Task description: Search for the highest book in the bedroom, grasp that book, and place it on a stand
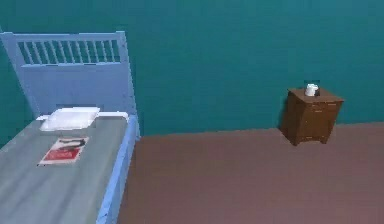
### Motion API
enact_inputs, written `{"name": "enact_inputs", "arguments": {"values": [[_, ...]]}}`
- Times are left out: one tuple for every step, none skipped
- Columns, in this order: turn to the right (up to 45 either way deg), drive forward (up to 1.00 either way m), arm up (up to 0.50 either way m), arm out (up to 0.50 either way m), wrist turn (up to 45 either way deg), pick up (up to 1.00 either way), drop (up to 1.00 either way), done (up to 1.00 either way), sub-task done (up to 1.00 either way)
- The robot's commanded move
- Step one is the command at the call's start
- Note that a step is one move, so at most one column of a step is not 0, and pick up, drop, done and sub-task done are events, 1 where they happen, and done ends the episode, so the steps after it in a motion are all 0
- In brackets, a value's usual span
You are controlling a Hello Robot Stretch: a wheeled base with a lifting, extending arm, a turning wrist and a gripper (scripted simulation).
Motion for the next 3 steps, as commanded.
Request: {"name": "enact_inputs", "arguments": {"values": [[0.0,0.45,0.00,0.00,0.0,0.00,0.00,0.00,0.00],[9.0,0.00,0.00,0.00,0.0,0.00,0.00,0.00,0.00],[0.0,0.20,0.00,0.00,0.0,0.00,0.00,0.00,0.00]]}}
